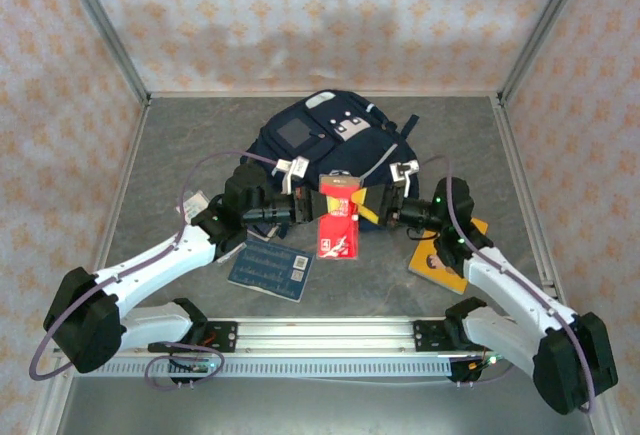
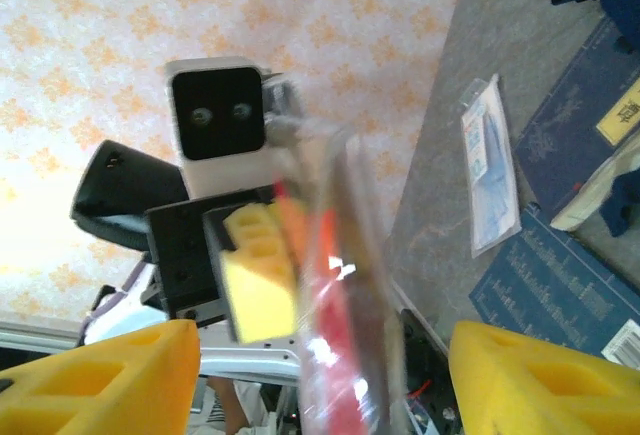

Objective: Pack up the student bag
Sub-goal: Rotate the loose stationery.

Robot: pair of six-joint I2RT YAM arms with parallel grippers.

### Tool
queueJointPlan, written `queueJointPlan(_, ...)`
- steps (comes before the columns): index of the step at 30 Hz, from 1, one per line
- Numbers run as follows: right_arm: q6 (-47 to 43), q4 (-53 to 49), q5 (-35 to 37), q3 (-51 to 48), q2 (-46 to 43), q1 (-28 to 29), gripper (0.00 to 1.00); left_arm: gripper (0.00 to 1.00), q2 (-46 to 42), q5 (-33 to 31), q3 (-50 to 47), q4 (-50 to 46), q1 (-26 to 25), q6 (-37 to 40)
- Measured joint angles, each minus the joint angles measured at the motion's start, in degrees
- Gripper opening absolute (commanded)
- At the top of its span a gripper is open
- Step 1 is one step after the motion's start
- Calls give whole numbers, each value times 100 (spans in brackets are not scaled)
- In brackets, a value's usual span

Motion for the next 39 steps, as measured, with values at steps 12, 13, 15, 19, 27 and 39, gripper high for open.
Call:
queueJointPlan(12, 870, 1123, 2581, -1137, -404, 1294, 85, 0, -1370, -3001, -1012, 811, -48, -1344)
queueJointPlan(13, 890, 1255, 2723, -1134, -317, 1445, 85, 0, -1360, -3136, -1019, 872, -48, -1432)
queueJointPlan(15, 916, 1510, 2959, -1110, -101, 1705, 83, 0, -1329, -3309, -1060, 1008, -48, -1580)
queueJointPlan(19, 938, 2072, 3338, -953, 505, 2085, 76, 0, -1237, -3517, -1189, 1145, -48, -1808)
queueJointPlan(27, 964, 2975, 3746, -597, 1482, 2461, 56, 0, -1182, -3727, -1237, 1150, -186, -1939)
queueJointPlan(39, 741, 2852, 4476, -535, 1473, 2529, 8, 25, -990, -3724, -1235, 1093, -271, -1980)
